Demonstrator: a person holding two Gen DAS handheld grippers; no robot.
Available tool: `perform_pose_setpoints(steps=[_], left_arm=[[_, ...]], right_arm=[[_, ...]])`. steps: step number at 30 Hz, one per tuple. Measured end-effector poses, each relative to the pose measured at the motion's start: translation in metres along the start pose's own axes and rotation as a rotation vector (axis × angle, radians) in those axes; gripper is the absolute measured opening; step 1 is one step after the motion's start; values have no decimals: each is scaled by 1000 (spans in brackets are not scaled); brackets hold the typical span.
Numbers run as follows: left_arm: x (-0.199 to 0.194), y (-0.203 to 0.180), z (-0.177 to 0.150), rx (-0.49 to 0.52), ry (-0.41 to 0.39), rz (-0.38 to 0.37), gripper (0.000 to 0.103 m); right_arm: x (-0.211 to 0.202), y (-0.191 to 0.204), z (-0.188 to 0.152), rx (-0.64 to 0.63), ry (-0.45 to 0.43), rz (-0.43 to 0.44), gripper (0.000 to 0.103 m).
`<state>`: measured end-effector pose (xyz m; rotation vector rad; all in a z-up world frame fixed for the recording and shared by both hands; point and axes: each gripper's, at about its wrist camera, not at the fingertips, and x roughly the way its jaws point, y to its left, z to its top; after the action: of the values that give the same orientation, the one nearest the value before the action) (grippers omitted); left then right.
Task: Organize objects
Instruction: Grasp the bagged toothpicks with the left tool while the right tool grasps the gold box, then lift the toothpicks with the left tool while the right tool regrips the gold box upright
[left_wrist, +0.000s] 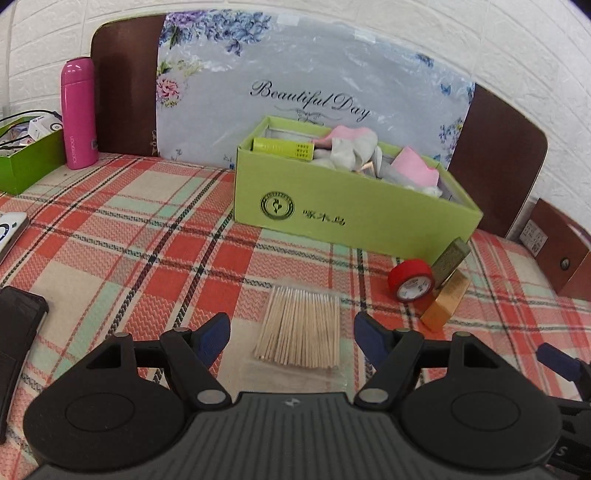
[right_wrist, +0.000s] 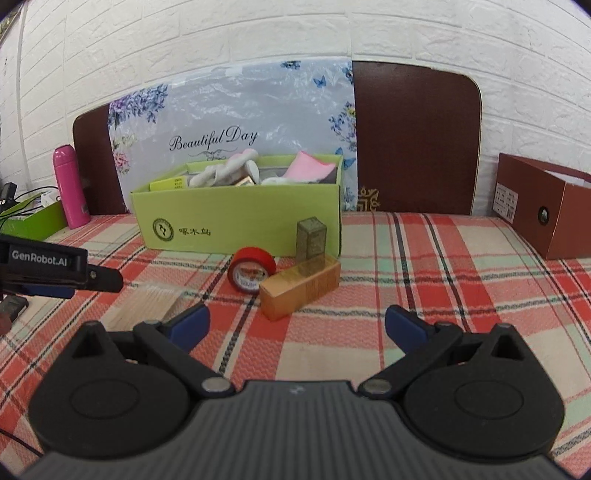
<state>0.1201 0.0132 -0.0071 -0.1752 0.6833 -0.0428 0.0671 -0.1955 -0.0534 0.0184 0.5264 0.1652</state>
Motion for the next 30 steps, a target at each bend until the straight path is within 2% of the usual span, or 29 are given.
perform_pose_setpoints(steps=[3,8,9,11,15,17,21,25,27,28,29,30], left_arm=[[17,-4,-2,-4,23,-3,77],[39,-17,0,53,41,-12,76],[45,-17,1,56,55,-23,71],[47,-16,1,78,48,-15,36],[40,-9,1,49,79,-79,29],[38,-9,-3,48,75,-85,28],[37,-11,-5,58,69,-86,28],[38,-7,-5,38,75,-99,28],[38,-6,-5,38,73,-104,28],[38,-5,-6,37,73,-106,28],[38,-5,-6,36,72,-108,28],[37,-5,-6,34,72,-109,28]], right_arm=[[2,-4,-8,30,27,-5,103],[3,-9,-10,53,34,-9,103],[4,-9,-10,50,32,-13,103],[5,-8,-9,41,27,-19,103],[17,-5,-2,22,21,-43,99],[29,-1,3,11,37,-36,92],[55,15,12,-8,65,-6,86],[77,25,19,-20,78,-21,74],[85,23,20,-10,86,-37,64],[89,20,19,3,93,-47,47],[90,15,18,21,100,-38,36],[87,10,17,47,101,-31,33]])
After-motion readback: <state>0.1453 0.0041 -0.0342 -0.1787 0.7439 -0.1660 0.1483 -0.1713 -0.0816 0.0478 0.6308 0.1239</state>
